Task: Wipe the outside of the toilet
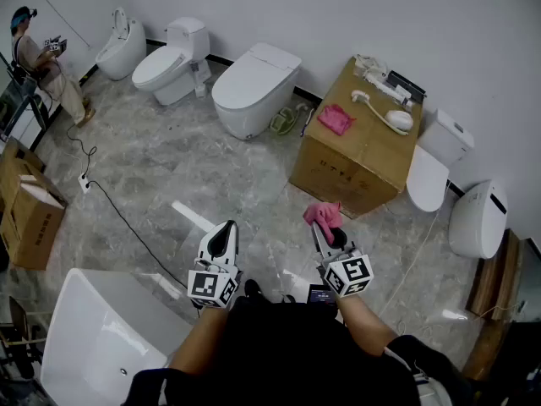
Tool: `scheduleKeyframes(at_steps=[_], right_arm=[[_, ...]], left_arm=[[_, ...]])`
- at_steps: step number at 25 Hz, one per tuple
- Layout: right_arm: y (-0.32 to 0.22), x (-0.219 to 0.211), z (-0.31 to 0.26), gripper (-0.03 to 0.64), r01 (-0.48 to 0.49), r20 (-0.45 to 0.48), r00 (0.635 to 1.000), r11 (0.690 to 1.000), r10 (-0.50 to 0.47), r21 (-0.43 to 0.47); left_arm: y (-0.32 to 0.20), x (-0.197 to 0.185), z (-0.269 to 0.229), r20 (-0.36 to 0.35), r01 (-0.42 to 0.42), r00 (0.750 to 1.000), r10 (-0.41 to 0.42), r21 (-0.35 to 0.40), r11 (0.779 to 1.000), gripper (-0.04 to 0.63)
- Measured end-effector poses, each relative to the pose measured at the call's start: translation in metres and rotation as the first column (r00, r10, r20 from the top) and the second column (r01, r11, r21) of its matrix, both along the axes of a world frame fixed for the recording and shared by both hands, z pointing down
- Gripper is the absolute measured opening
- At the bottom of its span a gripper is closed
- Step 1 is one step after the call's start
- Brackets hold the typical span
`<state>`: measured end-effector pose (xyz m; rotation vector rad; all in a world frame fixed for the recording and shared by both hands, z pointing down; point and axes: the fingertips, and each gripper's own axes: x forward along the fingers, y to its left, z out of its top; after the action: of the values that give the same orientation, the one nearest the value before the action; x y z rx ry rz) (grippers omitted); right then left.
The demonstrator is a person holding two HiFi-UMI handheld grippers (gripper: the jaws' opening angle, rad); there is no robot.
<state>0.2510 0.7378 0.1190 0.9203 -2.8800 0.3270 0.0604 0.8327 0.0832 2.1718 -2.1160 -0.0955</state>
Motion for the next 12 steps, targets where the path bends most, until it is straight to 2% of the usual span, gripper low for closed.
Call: scheduleKeyframes(at_steps=[4, 12], right_arm=[[0.016, 0.030, -0.021, 0.100, 0.046, 0.018, 0.999, 0.996, -0.047, 0.070], [0.031, 0.079, -0.004, 0.100, 0.025, 0.028, 0.999, 0.999, -0.026, 0.027]], left_arm=[[0.010, 0.041, -0.014, -0.028, -0.029, 0.999, 0.030, 0.029, 0.999, 0.020], [0.021, 0.091, 0.001, -0.038, -0.043, 0.998, 0.043, -0.016, 0.999, 0.020]])
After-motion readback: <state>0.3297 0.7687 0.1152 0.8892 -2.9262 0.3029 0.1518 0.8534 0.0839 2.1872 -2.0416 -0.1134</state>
